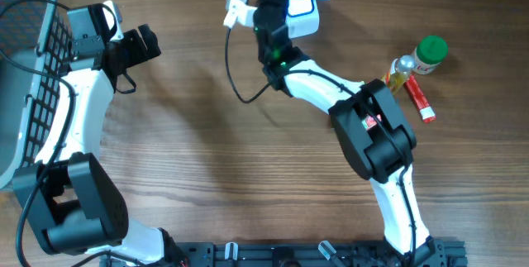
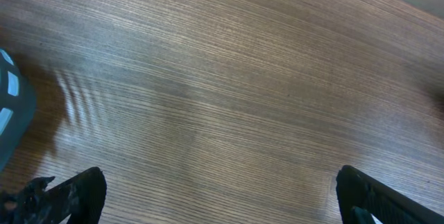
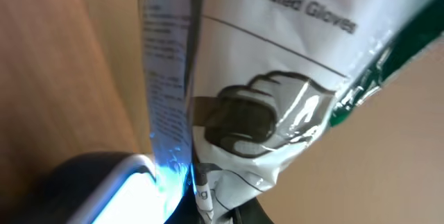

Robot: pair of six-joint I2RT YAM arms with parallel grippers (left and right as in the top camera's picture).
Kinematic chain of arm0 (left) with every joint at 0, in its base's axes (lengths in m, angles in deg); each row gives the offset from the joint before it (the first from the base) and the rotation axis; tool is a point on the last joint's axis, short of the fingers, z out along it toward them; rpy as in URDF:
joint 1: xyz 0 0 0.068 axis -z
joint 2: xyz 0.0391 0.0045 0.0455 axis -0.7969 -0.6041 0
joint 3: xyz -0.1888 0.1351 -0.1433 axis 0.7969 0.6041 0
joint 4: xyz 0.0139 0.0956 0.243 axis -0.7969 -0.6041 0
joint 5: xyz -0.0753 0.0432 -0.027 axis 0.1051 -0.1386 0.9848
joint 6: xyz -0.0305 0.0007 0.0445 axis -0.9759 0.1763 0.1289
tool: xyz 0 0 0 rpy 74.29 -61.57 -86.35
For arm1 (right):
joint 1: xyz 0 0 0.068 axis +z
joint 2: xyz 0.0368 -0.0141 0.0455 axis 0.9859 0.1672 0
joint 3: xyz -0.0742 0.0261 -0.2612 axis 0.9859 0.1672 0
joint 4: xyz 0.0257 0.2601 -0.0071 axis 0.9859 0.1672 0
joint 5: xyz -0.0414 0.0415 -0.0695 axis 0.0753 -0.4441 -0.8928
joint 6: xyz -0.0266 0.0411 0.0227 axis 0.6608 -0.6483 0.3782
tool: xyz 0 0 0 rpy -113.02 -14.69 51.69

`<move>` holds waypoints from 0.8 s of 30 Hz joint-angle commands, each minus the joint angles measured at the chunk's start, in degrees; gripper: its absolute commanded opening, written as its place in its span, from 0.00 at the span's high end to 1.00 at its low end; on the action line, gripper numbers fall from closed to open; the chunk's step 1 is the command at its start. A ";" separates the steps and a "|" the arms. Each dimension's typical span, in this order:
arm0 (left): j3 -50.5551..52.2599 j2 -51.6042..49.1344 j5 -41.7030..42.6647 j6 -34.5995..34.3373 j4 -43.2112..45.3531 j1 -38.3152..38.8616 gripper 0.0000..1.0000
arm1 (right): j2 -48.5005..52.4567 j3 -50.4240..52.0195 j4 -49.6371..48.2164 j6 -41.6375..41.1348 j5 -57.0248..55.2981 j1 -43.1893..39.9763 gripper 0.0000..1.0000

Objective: Scan the item barcode
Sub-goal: 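Hold the gloves pack up at the scanner window with the right gripper, then lower the gloves pack onto the table center and open the right gripper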

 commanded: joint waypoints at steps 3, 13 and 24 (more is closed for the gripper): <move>-0.48 0.79 -0.11 1.05 0.09 0.04 0.00 | 0.28 -0.57 7.67 -13.00 -0.31 0.24 0.96; -0.48 0.79 -0.11 1.05 0.09 0.04 0.00 | -8.13 -0.59 3.02 -19.19 -2.73 -1.03 0.96; -0.48 0.79 -0.11 1.05 0.09 0.04 0.00 | -37.22 -0.57 70.40 -72.94 18.05 -1.25 0.96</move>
